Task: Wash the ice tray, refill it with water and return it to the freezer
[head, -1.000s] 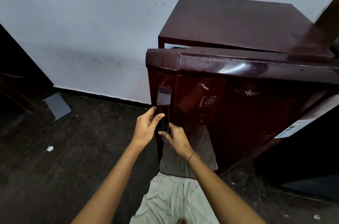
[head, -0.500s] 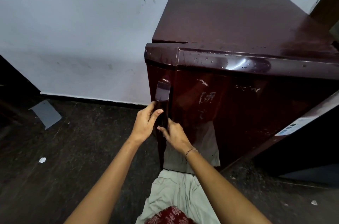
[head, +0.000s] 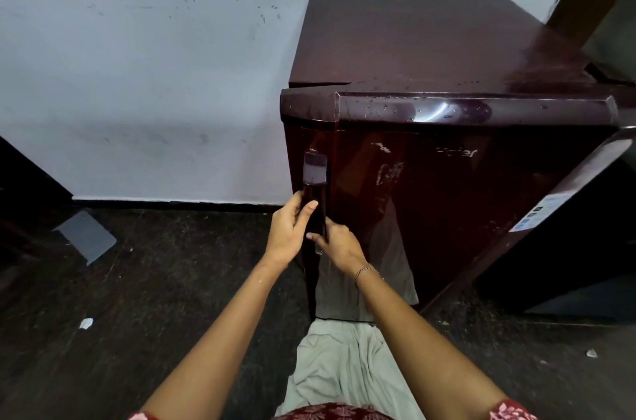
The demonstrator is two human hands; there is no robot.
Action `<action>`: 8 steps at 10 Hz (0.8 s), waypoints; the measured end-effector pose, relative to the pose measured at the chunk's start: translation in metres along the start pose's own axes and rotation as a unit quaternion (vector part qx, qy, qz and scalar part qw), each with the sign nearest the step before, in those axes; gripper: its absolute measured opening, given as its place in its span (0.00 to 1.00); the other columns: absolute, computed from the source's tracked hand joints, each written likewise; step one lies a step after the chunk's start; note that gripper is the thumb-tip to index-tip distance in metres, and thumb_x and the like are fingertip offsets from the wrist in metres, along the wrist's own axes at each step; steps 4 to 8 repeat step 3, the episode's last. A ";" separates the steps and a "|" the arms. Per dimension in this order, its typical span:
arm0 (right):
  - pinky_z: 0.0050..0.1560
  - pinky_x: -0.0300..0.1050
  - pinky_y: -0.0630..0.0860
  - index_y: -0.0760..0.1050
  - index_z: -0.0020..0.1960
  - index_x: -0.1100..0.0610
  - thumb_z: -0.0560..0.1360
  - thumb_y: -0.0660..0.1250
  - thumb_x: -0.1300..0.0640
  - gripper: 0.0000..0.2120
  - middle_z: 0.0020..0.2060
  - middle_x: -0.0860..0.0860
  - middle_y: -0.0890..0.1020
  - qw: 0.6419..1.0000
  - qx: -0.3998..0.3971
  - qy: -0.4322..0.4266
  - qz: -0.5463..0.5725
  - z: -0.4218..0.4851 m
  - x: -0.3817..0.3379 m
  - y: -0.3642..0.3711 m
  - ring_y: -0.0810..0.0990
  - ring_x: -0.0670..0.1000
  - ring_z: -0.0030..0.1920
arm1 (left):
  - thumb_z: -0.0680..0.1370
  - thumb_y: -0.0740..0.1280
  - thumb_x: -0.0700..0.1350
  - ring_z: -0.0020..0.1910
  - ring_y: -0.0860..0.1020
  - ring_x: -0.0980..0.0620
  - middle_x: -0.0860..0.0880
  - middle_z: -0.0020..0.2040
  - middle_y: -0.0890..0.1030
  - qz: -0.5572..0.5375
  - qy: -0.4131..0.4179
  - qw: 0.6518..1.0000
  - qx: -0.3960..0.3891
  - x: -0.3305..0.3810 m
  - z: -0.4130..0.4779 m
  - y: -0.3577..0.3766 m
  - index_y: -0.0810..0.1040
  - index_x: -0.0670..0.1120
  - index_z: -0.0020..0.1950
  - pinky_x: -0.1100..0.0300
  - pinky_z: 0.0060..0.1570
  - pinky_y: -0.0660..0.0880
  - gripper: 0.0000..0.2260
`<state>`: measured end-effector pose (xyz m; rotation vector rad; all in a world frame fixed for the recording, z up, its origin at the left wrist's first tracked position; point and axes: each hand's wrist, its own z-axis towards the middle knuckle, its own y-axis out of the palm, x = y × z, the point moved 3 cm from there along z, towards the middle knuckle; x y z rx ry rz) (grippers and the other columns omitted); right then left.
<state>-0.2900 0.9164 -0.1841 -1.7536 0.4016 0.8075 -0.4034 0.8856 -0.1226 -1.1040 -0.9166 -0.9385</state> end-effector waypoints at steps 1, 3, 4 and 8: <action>0.50 0.49 0.77 0.68 0.64 0.56 0.77 0.63 0.46 0.20 0.54 0.54 0.81 0.999 0.020 0.015 0.020 -0.011 -0.003 -0.002 0.80 0.55 0.53 | 0.80 0.62 0.44 0.55 0.77 0.64 0.55 0.56 0.79 0.006 -0.020 1.000 -0.013 -0.003 -0.004 -0.001 0.72 0.46 0.67 0.71 0.55 0.72 0.16; 0.61 0.46 0.71 0.66 0.69 0.57 0.79 0.60 0.46 0.23 0.64 0.53 0.74 0.993 0.077 0.023 0.089 -0.035 0.002 0.003 0.73 0.53 0.63 | 0.80 0.60 0.49 0.58 0.77 0.54 0.47 0.58 0.80 0.072 -0.102 0.992 0.011 -0.025 -0.019 -0.005 0.74 0.44 0.65 0.63 0.56 0.71 0.16; 0.61 0.46 0.71 0.66 0.69 0.57 0.79 0.60 0.46 0.23 0.64 0.53 0.74 0.993 0.077 0.023 0.089 -0.035 0.002 0.003 0.73 0.53 0.63 | 0.80 0.60 0.49 0.58 0.77 0.54 0.47 0.58 0.80 0.072 -0.102 0.992 0.011 -0.025 -0.019 -0.005 0.74 0.44 0.65 0.63 0.56 0.71 0.16; 0.61 0.46 0.71 0.66 0.69 0.57 0.79 0.60 0.46 0.23 0.64 0.53 0.74 0.993 0.077 0.023 0.089 -0.035 0.002 0.003 0.73 0.53 0.63 | 0.80 0.60 0.49 0.58 0.77 0.54 0.47 0.58 0.80 0.072 -0.102 0.992 0.011 -0.025 -0.019 -0.005 0.74 0.44 0.65 0.63 0.56 0.71 0.16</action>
